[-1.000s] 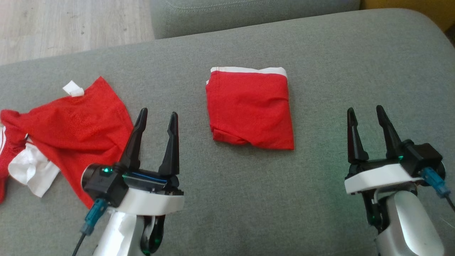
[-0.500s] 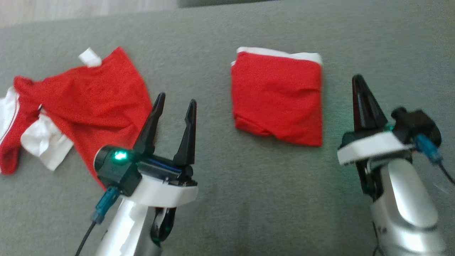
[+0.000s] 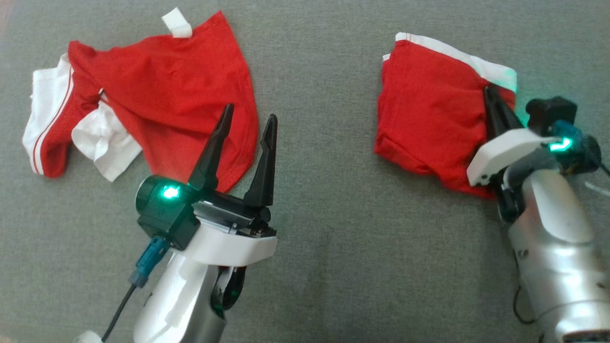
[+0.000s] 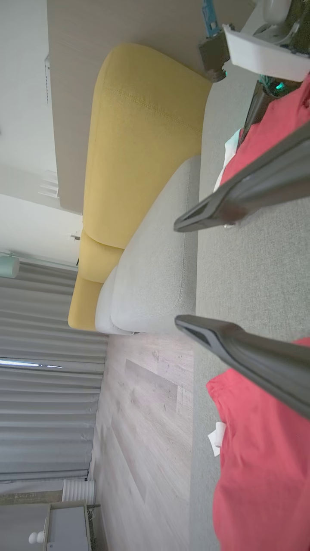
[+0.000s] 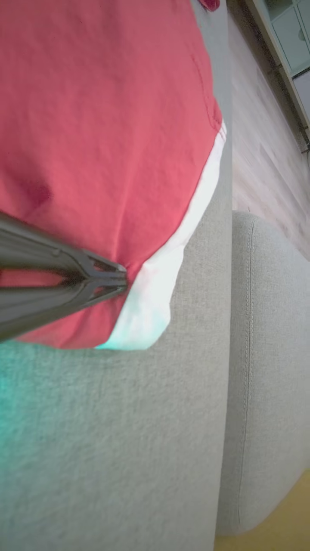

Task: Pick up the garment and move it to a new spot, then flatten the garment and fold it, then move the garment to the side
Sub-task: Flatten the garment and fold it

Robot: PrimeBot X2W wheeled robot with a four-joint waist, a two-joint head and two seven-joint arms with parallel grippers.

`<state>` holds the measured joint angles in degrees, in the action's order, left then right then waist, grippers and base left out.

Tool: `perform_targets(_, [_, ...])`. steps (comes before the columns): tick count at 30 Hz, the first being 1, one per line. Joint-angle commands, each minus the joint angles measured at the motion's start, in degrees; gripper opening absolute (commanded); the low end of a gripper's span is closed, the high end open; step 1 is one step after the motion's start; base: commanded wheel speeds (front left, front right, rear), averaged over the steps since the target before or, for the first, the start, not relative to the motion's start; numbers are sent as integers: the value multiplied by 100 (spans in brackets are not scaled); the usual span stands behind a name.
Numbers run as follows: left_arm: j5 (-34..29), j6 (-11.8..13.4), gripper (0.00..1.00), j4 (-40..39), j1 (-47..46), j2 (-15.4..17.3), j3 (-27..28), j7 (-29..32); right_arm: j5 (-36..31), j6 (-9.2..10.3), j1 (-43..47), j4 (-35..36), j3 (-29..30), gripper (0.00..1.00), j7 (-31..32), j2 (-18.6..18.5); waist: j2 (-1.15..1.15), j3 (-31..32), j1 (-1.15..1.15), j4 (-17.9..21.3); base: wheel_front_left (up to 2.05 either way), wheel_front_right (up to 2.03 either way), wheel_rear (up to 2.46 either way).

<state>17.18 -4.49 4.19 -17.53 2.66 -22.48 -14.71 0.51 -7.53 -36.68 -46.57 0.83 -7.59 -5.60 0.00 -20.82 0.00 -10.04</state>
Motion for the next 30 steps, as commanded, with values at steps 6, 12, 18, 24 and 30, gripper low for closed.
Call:
perform_targets(6, [37,52,100,-192,-140,21,159,-29,-62,4,-470,-106,-344,0,-495,194,0,97,0,70,0,0,0])
perform_targets(12, [64,56,100,-190,-135,21,94,-29,282,4,-674,-136,-1097,0,-631,267,0,185,0,54,0,0,0])
perform_targets(18, [90,45,100,-192,-140,21,67,-29,559,4,-674,-883,-1864,0,-212,270,0,202,0,-49,0,0,0])
perform_targets(24, [76,75,100,-151,-57,21,132,-29,998,4,-661,-1301,-2418,0,-55,271,0,295,0,-11,0,0,0])
perform_targets(30, [20,82,100,-151,27,21,244,-29,1203,4,-737,-1281,-2438,0,-505,271,0,472,0,199,0,0,0])
